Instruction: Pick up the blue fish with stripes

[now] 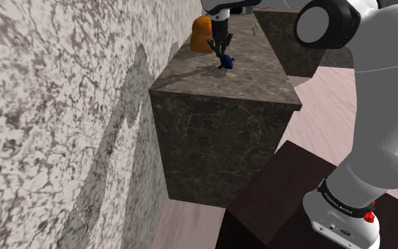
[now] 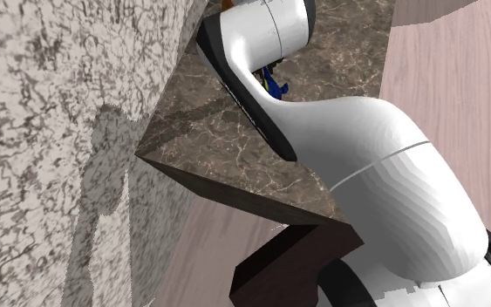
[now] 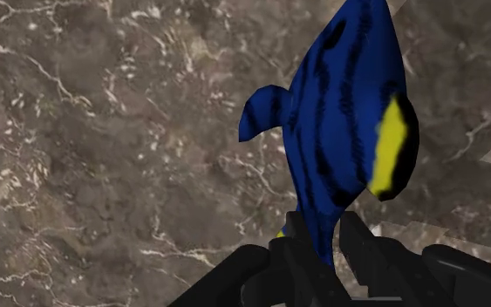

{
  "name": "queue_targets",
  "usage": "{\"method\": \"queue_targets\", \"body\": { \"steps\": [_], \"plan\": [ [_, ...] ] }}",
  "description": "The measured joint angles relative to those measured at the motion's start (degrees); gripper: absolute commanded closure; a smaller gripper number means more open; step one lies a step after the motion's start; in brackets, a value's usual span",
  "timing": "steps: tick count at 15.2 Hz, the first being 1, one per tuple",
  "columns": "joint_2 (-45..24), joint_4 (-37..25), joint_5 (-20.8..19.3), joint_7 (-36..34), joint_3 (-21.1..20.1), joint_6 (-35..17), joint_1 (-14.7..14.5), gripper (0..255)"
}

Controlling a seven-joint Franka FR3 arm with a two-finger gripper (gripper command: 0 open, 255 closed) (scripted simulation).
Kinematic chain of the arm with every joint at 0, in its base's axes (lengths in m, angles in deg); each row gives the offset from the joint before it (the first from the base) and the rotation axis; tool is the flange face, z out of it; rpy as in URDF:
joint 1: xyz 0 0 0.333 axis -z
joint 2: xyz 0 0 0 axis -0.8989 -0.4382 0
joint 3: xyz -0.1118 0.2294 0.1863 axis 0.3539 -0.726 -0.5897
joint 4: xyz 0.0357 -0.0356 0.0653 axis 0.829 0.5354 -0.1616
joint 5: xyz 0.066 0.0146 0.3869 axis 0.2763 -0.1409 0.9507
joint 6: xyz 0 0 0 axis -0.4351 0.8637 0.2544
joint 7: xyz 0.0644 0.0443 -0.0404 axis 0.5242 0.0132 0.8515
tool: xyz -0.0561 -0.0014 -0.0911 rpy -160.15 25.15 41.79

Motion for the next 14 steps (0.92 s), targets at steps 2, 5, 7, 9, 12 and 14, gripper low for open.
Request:
{"method": "queue_targets", "body": {
  "steps": [2,5,7,9,12,14],
  "plan": [
    [0.06,0.09,-0.01,0.0,0.01,-0.08,0.01,255],
    [0.06,0.08,-0.01,0.0,0.01,-0.09,0.01,255],
    [-0.1,-0.21,-0.01,-0.03,0.0,0.08,-0.02,255],
    [-0.57,-1.97,0.04,0.07,-0.02,1.42,-0.09,255],
    [-1.02,-4.59,0.12,0.44,0.0,3.57,-0.04,255],
    [-1.26,-6.68,0.18,0.75,0.02,5.38,-0.01,255]
  ]
}}
